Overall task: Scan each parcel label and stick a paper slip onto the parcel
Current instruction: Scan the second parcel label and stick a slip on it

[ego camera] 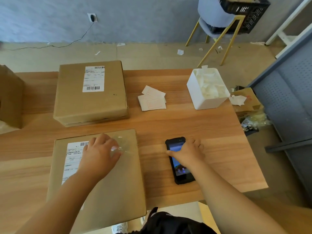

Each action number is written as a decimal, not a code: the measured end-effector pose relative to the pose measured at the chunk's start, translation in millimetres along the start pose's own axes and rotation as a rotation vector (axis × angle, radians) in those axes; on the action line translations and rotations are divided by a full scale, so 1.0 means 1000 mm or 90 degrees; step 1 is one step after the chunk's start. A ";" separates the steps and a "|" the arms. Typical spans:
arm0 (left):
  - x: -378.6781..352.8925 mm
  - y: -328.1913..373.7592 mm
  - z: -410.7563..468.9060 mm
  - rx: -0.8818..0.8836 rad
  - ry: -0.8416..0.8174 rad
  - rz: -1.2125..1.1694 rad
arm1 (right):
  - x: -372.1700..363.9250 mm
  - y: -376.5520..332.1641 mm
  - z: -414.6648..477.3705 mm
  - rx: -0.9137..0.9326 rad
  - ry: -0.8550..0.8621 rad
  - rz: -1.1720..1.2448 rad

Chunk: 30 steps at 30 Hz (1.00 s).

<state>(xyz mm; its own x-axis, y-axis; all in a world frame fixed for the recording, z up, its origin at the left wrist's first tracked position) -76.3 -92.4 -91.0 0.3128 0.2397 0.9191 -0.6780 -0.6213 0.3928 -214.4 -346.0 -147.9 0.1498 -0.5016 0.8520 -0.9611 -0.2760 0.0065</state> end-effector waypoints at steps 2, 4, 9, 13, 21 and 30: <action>0.002 0.000 0.006 0.011 0.001 -0.012 | 0.014 -0.018 0.010 0.013 0.041 0.041; 0.004 0.000 0.011 0.020 0.006 -0.024 | 0.026 -0.039 0.022 0.049 0.059 0.056; 0.009 0.003 0.019 0.014 -0.013 0.003 | 0.043 -0.090 0.054 0.161 -0.015 0.137; 0.013 0.005 0.020 0.021 -0.030 0.023 | 0.047 -0.122 0.079 0.169 -0.029 0.157; 0.011 0.010 0.018 0.050 -0.042 0.009 | 0.045 -0.150 0.103 0.078 -0.073 0.184; 0.005 0.014 0.012 0.062 -0.010 0.027 | 0.049 -0.137 0.107 0.064 -0.113 0.243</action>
<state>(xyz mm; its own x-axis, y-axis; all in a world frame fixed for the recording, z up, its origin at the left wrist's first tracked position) -75.7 -109.0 -81.1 0.2964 0.2007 0.9337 -0.6235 -0.7000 0.3484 -50.8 -420.4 -163.2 -0.1657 -0.7145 0.6797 -0.9295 -0.1173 -0.3498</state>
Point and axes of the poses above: each hand's wrist, its own z-axis towards the middle knuckle, its own x-axis out of the back of the hand, y = z × x, the point moved 1 cm from there along z, towards the middle knuckle, and after that the axes turned 14 degrees about -x, right-handed, at the moved point
